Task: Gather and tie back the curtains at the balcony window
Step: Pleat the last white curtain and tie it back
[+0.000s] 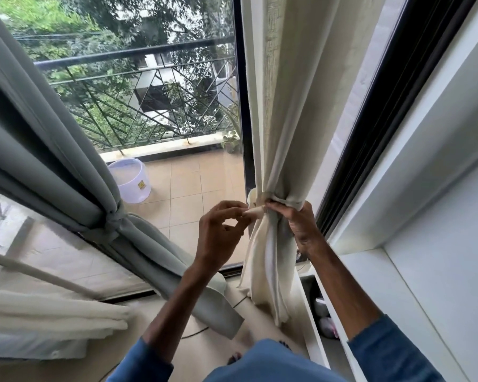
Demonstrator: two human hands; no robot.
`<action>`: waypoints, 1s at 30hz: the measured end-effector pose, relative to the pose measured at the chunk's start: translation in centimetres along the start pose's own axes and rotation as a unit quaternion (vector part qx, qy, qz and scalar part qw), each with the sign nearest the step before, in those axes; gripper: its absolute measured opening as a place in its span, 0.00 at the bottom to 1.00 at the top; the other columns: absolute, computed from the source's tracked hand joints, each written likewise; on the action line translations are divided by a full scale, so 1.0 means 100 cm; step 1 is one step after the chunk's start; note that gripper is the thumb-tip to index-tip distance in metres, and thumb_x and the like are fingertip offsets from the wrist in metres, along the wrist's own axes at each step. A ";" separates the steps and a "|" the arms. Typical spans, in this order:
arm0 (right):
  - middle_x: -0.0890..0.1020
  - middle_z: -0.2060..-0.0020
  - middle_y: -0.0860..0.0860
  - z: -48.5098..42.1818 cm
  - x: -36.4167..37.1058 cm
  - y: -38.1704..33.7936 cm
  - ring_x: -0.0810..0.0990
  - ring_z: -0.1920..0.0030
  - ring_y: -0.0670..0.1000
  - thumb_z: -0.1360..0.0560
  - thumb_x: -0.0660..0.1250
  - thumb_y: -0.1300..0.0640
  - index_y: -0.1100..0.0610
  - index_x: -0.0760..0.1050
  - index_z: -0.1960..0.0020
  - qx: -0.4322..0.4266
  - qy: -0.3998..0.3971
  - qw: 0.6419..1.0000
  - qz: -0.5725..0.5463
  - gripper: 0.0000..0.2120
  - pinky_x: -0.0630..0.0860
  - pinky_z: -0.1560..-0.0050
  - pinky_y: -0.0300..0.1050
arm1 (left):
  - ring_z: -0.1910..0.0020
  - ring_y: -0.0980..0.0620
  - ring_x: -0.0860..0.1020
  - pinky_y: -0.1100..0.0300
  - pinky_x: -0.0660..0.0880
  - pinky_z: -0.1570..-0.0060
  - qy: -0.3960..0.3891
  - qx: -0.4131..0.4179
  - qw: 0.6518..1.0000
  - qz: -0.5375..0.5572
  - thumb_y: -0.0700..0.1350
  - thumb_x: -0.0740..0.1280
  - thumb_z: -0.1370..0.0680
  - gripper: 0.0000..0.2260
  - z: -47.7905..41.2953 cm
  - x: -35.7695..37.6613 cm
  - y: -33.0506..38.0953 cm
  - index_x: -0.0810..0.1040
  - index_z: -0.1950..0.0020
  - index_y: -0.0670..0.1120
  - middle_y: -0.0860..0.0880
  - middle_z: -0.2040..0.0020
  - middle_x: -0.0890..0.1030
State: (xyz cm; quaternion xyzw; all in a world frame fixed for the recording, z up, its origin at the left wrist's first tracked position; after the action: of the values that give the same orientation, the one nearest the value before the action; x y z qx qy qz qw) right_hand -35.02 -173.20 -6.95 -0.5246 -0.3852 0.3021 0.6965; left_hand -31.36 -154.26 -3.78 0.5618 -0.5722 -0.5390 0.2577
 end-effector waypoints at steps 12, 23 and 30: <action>0.88 0.52 0.57 -0.006 0.001 -0.001 0.85 0.45 0.61 0.42 0.83 0.50 0.57 0.87 0.50 0.012 -0.034 0.999 0.021 0.23 0.80 0.37 0.57 | 0.70 0.53 0.74 0.54 0.75 0.74 -0.076 0.020 0.995 0.055 0.43 0.71 0.21 0.06 -0.011 -0.004 0.025 0.86 0.45 0.46 0.52 0.62 0.84; 0.88 0.50 0.58 -0.012 -0.001 0.001 0.85 0.44 0.60 0.39 0.82 0.58 0.61 0.86 0.48 0.005 -0.046 0.999 -0.002 0.20 0.80 0.37 0.56 | 0.62 0.53 0.82 0.54 0.83 0.62 -0.107 0.011 0.994 0.003 0.44 0.72 0.22 0.05 -0.017 0.002 0.016 0.87 0.49 0.49 0.53 0.57 0.87; 0.88 0.58 0.49 -0.010 0.001 0.002 0.85 0.57 0.47 0.34 0.79 0.58 0.55 0.86 0.54 -0.028 -0.063 0.997 0.038 0.10 0.82 0.55 0.40 | 0.63 0.53 0.81 0.56 0.80 0.65 -0.057 0.090 0.992 -0.074 0.45 0.74 0.23 0.07 -0.023 0.013 0.019 0.87 0.45 0.49 0.53 0.56 0.85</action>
State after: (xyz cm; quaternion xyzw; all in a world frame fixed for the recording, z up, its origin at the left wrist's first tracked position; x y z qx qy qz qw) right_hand -34.15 -173.55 -7.32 -0.5383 -0.4167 0.3499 0.6436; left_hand -30.26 -156.60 -1.79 0.5915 -0.5891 -0.5343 0.1328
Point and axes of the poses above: each hand's wrist, its own z-axis away from the middle knuckle, its own x-axis out of the palm, y = z × x, the point moved 3 cm from there along -z, towards the middle knuckle
